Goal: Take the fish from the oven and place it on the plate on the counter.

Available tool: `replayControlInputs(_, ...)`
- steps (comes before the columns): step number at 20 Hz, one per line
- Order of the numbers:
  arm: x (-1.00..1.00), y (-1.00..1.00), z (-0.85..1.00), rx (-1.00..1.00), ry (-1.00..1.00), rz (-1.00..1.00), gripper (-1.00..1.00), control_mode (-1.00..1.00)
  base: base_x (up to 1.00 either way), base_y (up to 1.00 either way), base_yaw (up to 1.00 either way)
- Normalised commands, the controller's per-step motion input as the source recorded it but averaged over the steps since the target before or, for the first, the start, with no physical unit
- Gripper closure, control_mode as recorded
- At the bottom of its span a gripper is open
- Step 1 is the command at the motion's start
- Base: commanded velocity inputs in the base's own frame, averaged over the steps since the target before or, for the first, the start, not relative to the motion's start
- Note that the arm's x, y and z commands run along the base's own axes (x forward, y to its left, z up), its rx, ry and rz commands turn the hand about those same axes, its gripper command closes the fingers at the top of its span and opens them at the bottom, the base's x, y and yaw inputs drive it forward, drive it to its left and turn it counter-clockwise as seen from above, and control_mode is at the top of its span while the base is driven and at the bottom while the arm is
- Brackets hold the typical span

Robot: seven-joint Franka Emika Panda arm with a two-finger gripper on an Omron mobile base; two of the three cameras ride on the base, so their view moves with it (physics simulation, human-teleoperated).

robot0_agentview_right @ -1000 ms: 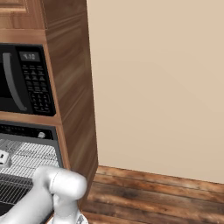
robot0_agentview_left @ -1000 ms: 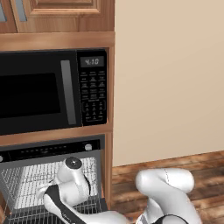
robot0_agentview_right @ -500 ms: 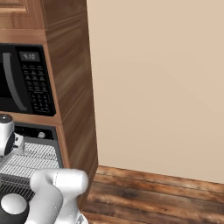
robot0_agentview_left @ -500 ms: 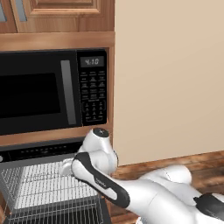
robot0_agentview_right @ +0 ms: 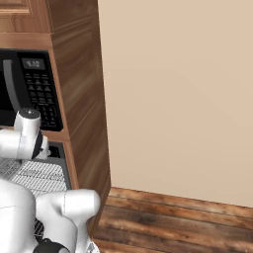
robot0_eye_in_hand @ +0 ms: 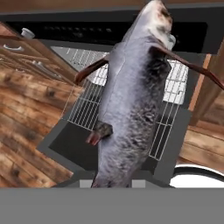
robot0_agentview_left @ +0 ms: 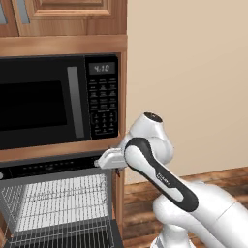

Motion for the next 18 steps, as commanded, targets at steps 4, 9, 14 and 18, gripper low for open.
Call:
replayControlInputs(4,0.26,-0.93,0.76,-0.07,0.03,0.0,1.0,-1.0,0.0,0.0,0.0)
replayControlInputs(9,0.36,-0.68,0.26,-0.22,0.05,0.0,1.0,-1.0,0.0,0.0,0.0)
replayControlInputs(14,0.33,-0.46,0.08,-0.39,0.08,0.0,1.0,-1.0,0.0,0.0,0.0)
replayControlInputs(18,0.18,-0.39,0.02,-0.43,0.12,0.0,1.0,-1.0,0.0,0.0,0.0)
